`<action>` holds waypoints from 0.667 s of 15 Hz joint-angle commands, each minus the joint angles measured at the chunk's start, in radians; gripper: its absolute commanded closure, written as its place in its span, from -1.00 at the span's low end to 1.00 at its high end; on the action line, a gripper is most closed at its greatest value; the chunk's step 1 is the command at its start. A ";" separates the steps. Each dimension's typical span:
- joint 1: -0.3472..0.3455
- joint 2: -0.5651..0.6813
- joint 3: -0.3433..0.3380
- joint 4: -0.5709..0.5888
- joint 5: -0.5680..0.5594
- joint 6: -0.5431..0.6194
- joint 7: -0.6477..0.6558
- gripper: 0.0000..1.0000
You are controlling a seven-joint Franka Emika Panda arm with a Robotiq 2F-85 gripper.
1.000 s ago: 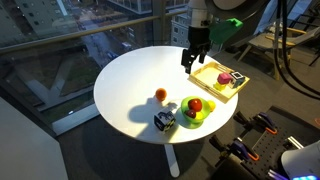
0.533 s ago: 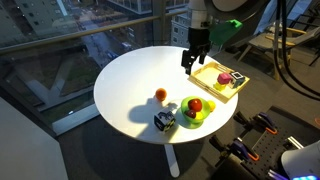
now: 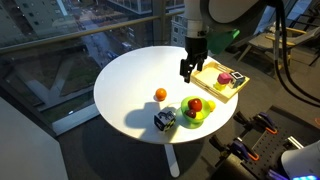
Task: Put the plushy cube in the crate
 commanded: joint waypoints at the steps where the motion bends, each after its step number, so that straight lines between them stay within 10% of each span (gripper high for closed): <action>1: 0.018 0.010 0.012 -0.011 0.005 0.004 0.019 -1.00; 10: 0.046 0.057 0.032 -0.070 0.002 0.130 0.045 -1.00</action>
